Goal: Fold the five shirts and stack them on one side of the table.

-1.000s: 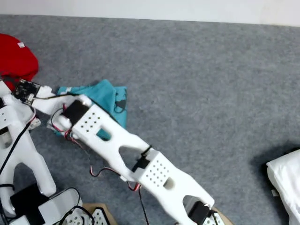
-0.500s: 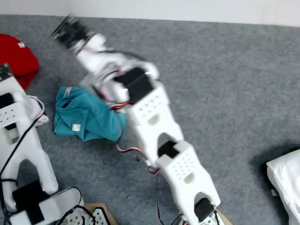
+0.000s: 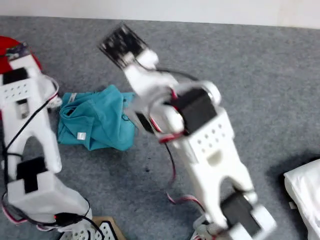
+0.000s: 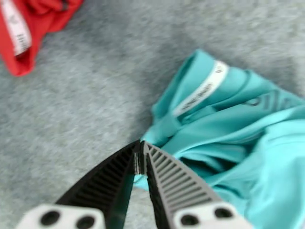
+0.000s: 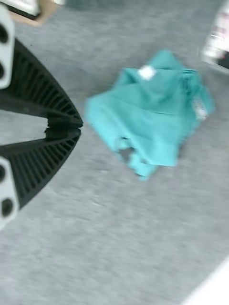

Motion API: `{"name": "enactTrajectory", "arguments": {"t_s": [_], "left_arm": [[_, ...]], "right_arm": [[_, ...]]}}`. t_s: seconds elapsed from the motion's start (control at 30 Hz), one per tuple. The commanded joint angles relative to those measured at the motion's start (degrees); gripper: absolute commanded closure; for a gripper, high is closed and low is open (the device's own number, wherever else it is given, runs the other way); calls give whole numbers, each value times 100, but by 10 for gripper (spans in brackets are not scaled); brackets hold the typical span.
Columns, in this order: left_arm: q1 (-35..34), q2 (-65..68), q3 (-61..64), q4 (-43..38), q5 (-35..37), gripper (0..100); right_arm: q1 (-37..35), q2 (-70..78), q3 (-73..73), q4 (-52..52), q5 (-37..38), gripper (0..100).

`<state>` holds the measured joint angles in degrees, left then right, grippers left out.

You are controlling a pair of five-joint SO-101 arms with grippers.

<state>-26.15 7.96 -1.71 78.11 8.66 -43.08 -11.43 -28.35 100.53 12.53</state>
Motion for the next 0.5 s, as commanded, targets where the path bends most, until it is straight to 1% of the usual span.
{"name": "enactTrajectory", "arguments": {"t_s": [0.0, 0.1, 0.2, 0.33, 0.47], "left_arm": [[541, 101, -901, 519, 114, 993], [901, 92, -1191, 897, 105, 993], [1262, 136, -1314, 1081, 79, 993], [1560, 163, -1279, 1055, -53, 993], [1798, 163, -1165, 879, -202, 993]], "right_arm": [[286, -1165, 1631, -347, -404, 992], [585, -1789, 3257, -1253, -721, 992], [585, -2316, 4954, -2484, -853, 992], [567, -2818, 6782, -4251, -1064, 992], [444, -2905, 7952, -5587, -1125, 992]]}}
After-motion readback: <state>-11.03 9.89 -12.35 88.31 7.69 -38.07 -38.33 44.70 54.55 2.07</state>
